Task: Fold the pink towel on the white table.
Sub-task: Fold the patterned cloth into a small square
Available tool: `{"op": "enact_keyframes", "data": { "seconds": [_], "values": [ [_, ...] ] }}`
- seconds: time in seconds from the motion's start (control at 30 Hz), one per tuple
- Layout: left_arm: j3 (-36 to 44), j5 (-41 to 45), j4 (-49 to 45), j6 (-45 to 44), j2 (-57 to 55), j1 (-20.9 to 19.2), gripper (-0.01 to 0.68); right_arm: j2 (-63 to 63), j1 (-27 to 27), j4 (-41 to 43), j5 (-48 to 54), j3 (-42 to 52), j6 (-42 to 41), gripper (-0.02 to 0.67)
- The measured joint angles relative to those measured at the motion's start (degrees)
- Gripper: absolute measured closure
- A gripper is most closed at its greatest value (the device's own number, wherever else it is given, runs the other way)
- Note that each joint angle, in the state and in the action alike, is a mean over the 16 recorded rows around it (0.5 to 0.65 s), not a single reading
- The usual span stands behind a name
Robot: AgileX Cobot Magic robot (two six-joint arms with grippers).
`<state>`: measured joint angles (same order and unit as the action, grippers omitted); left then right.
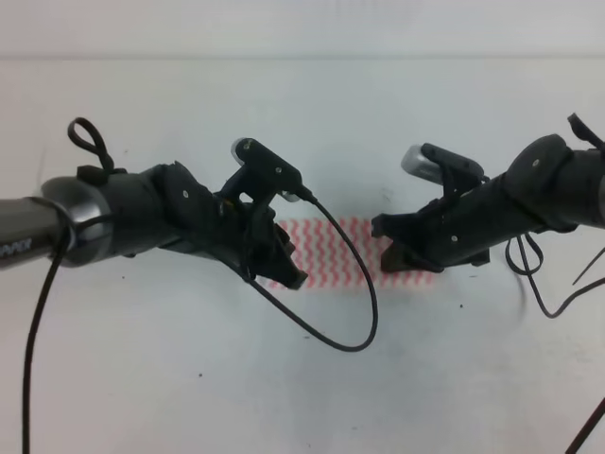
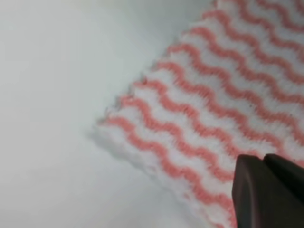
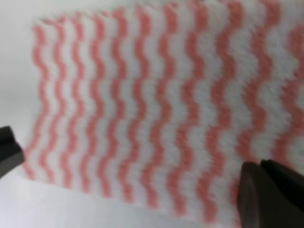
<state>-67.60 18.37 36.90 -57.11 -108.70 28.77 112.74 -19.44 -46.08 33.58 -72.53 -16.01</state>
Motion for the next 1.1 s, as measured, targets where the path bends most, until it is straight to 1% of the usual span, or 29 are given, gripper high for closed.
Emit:
{"op": "enact_keyframes", "data": {
  "seconds": [0.3, 0.63, 1.1],
  "values": [
    [-0.08, -0.05, -0.03, -0.14, -3.03, 0.01, 0.672, 1.11, 0.07, 4.1, 1.02, -0.13, 2.63, 0.651],
    [-0.23, 0.39, -0.03, -0.14, -4.29, 0.0, 0.672, -1.32, 0.14, 6.09, 2.31, -0.12, 3.92, 0.651],
    [-0.34, 2.81, 0.46, 1.76, -4.34, -0.06, 0.672, -2.76, 0.11, 20.27, 3.87, -0.19, 15.61, 0.651]
  ]
}}
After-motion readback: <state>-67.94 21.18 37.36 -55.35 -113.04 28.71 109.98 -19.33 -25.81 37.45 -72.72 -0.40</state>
